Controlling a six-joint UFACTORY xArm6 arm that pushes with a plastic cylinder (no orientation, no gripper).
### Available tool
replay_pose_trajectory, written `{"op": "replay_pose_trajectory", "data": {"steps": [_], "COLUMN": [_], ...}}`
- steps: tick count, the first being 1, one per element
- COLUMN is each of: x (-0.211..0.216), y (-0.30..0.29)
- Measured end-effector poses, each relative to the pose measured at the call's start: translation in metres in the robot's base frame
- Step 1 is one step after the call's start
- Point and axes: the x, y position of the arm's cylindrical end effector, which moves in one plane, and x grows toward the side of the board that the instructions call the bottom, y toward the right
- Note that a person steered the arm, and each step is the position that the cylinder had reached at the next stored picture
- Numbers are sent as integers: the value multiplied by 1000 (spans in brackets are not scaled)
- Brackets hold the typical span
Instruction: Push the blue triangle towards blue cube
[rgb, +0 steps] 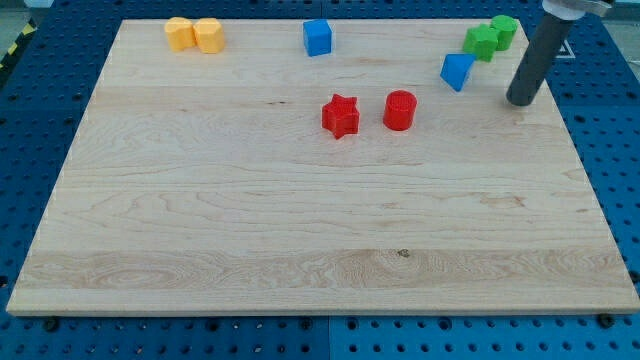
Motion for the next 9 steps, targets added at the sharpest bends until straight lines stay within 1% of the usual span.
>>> {"op": "replay_pose_trajectory", "data": {"steps": [2,5,7,9], "x": [-32,-79,-88,-118], "y": [-49,-103,-114,-114]}}
